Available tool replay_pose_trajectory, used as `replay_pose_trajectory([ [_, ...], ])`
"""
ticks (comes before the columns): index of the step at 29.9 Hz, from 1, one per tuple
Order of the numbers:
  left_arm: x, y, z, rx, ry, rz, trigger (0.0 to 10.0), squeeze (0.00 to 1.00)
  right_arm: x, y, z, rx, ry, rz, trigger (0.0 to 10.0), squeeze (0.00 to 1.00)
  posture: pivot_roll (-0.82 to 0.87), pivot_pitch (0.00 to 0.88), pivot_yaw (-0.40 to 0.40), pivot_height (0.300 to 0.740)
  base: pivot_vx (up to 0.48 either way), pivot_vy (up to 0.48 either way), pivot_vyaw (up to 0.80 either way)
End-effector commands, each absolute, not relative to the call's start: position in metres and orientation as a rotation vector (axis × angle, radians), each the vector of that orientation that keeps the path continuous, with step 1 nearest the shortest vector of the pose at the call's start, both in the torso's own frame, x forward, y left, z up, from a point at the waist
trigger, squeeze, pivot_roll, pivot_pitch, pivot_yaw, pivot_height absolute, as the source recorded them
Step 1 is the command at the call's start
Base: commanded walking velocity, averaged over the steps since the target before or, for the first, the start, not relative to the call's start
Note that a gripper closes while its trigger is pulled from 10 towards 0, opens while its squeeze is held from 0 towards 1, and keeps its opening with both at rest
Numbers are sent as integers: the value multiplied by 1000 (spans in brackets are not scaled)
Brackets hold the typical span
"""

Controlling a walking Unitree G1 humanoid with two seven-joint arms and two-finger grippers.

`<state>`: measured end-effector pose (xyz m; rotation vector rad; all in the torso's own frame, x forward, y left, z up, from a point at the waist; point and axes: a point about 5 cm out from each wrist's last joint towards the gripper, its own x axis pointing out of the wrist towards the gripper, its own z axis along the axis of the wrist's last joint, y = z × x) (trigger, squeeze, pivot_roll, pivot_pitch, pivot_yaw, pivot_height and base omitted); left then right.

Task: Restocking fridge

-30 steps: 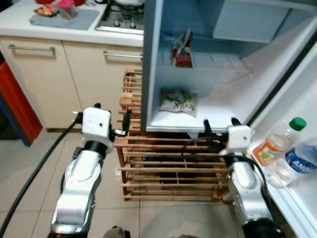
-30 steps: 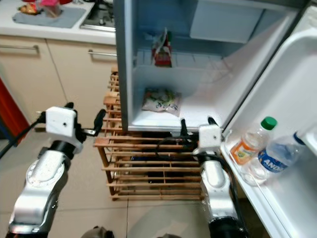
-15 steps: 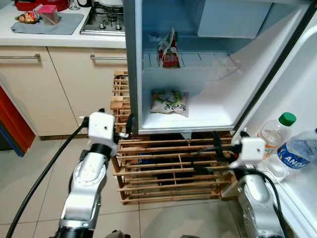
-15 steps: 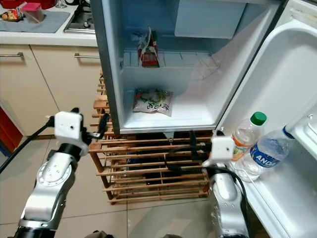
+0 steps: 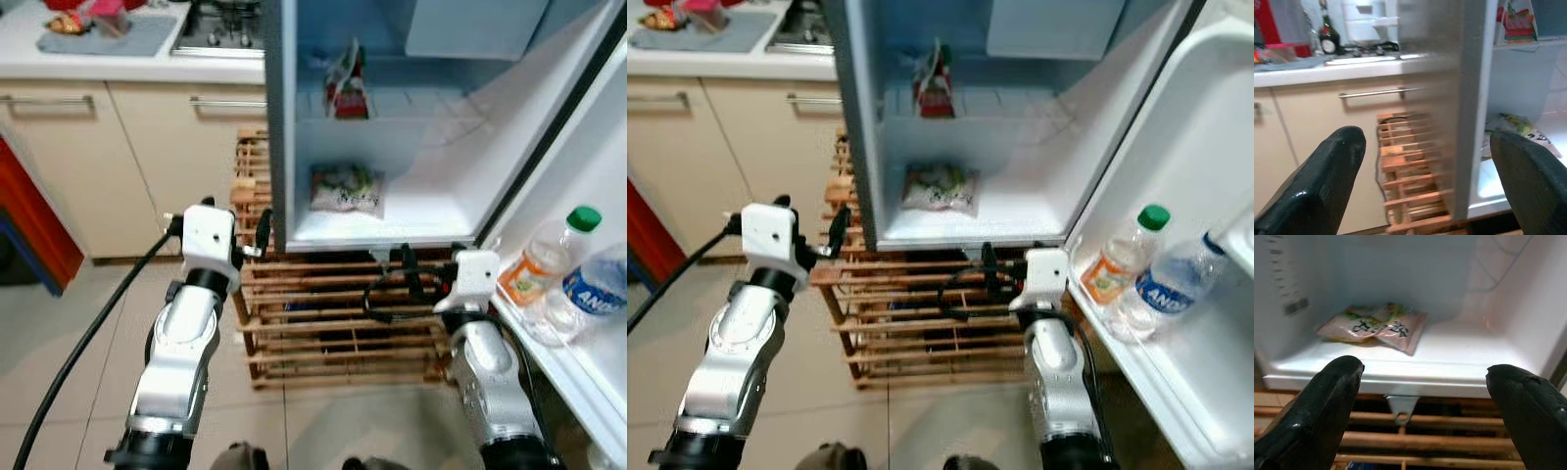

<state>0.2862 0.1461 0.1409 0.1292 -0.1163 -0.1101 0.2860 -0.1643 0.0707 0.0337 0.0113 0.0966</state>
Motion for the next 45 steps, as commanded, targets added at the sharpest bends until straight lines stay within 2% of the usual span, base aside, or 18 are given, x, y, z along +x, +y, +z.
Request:
replay_pose_trajectory([
  [1, 288, 144, 141, 125, -123, -106, 10000, 0, 290, -172, 73, 29, 14, 70, 10000, 0, -50, 0, -17, 740, -255, 0, 0],
  [8, 297, 140, 144, 118, -135, -110, 10000, 0, 294, -171, 71, -4, 34, 85, 10000, 0, -57, 0, -27, 740, -73, 0, 0],
  [45, 297, 140, 144, 118, -135, -110, 10000, 0, 294, -171, 71, -4, 34, 85, 10000, 0, -57, 0, -27, 740, 0, 0, 0],
])
